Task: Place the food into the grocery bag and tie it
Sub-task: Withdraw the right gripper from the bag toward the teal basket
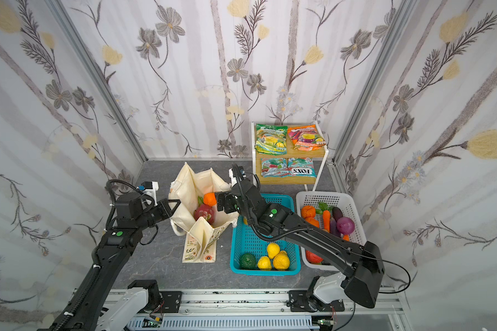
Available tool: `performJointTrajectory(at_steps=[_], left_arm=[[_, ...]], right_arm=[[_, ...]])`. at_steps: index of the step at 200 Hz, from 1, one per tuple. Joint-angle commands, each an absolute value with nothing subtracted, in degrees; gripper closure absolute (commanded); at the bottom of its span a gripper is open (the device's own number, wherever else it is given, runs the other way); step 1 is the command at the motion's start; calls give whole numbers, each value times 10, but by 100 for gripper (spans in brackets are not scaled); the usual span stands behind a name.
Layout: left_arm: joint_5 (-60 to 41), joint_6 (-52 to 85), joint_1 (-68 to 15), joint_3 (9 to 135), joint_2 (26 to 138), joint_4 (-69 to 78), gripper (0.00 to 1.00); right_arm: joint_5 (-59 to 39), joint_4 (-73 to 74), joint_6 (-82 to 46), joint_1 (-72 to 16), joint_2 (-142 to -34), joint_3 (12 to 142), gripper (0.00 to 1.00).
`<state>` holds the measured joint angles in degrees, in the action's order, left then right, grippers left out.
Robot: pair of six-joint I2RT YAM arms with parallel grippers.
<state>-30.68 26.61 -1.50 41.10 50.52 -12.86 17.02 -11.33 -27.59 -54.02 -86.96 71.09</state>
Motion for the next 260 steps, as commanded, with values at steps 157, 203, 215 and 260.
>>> performJointTrajectory(at_steps=[157, 203, 215, 260], left_arm=[[-274, 324, -14, 395, 466, -105, 100], [-261, 360, -12, 379, 450, -99, 100], [-250, 349, -13, 377, 440, -95, 100], [-263, 335, -13, 380, 451, -92, 100]], right_arm=[[58, -52, -319, -487, -889, 590, 75], [50, -42, -314, -484, -887, 588, 80], [48, -37, -314, -485, -884, 584, 80], [3, -16, -316, -486, -900, 585, 58]])
